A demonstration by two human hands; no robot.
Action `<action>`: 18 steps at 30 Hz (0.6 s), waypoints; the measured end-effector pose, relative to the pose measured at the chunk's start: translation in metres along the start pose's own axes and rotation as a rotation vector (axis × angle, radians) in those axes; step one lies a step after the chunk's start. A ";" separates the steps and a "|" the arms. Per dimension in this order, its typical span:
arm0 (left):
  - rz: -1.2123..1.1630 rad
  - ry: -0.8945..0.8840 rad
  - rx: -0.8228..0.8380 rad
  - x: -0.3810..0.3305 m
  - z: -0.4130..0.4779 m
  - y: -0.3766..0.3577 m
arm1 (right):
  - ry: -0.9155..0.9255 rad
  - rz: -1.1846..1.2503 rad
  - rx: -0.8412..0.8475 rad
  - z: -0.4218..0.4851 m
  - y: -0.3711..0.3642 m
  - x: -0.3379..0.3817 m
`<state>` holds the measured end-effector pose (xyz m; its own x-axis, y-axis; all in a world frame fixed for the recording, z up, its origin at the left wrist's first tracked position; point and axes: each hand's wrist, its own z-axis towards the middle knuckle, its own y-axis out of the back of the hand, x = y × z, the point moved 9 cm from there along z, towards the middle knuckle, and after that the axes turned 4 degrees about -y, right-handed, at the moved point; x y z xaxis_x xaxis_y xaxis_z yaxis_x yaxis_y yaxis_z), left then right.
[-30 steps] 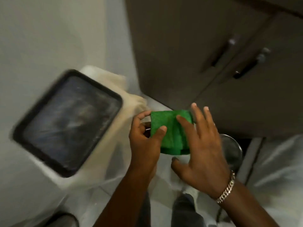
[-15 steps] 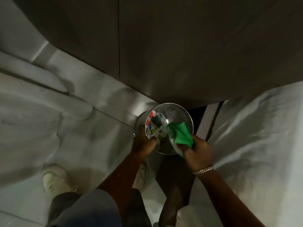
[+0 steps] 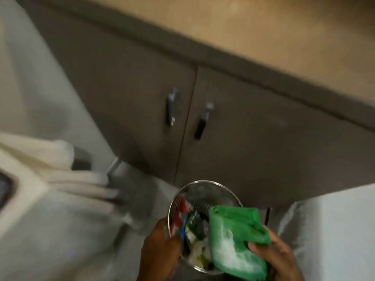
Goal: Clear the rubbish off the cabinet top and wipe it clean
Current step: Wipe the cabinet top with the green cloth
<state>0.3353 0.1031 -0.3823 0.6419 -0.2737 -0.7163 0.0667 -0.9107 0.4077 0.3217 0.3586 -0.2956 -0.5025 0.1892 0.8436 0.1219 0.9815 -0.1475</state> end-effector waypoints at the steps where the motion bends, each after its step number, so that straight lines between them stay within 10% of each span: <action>1: -0.011 -0.017 -0.044 -0.021 -0.014 0.028 | 0.077 -0.071 0.023 -0.015 -0.017 0.039; 14: 0.097 -0.181 0.051 -0.217 -0.047 0.169 | 0.850 -0.424 -0.372 0.018 -0.098 0.442; 18: 0.198 -0.118 0.078 -0.221 -0.031 0.175 | 0.754 -0.797 -0.495 0.122 -0.111 0.462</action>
<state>0.2283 0.0137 -0.1348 0.5422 -0.4792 -0.6902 -0.1136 -0.8557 0.5049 -0.0287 0.3406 0.0477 0.0211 -0.6920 0.7216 0.4027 0.6665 0.6274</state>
